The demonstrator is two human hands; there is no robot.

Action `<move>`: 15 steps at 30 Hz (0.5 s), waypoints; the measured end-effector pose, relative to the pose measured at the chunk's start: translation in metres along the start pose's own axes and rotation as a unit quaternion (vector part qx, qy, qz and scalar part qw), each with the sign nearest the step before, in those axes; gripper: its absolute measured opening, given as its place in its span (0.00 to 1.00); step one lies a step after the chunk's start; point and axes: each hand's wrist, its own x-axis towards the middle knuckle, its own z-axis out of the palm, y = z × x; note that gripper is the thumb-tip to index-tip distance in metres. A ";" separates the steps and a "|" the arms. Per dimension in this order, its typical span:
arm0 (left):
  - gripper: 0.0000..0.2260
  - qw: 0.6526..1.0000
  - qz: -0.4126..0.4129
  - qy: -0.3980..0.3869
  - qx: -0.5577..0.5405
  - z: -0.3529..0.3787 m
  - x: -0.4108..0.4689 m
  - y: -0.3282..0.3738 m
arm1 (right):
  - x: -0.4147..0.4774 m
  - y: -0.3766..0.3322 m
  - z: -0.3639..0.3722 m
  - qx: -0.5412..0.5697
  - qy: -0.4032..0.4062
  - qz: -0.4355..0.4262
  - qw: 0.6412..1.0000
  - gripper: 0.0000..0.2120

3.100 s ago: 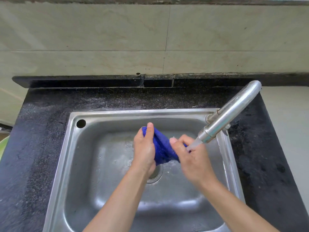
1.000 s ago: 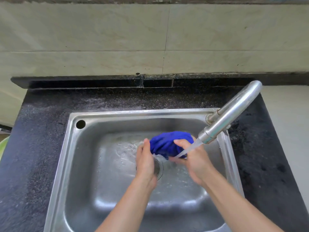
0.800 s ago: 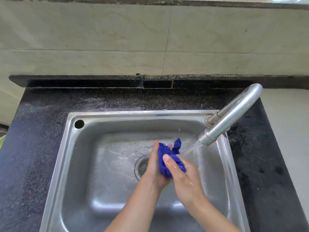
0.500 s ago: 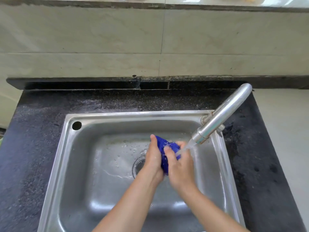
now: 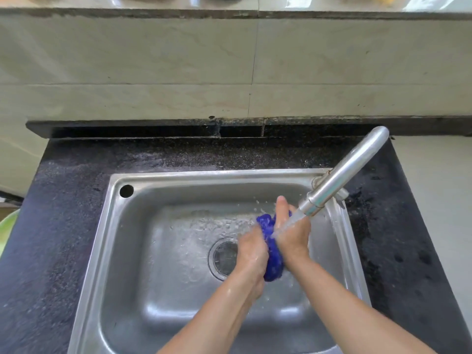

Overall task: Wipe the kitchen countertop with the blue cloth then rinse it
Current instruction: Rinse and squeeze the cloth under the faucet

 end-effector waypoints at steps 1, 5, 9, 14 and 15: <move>0.13 1.000 0.011 -0.005 0.006 0.002 -0.004 0.000 | 0.011 0.000 -0.003 -0.031 -0.008 0.016 0.999 0.21; 0.19 0.998 0.047 -0.040 -0.008 -0.011 -0.006 0.015 | 0.022 0.015 -0.038 -0.266 -0.104 -0.059 0.957 0.10; 0.15 0.994 0.041 -0.101 -0.023 -0.016 -0.013 0.032 | 0.002 -0.001 -0.065 0.007 -0.290 -0.044 0.956 0.09; 0.16 0.989 0.138 -0.024 0.055 -0.039 -0.016 0.053 | -0.014 0.011 -0.068 -0.016 -0.389 0.006 0.921 0.17; 0.17 0.984 0.158 0.013 0.085 -0.047 -0.016 0.055 | -0.012 0.009 -0.069 -0.021 -0.351 0.005 0.936 0.15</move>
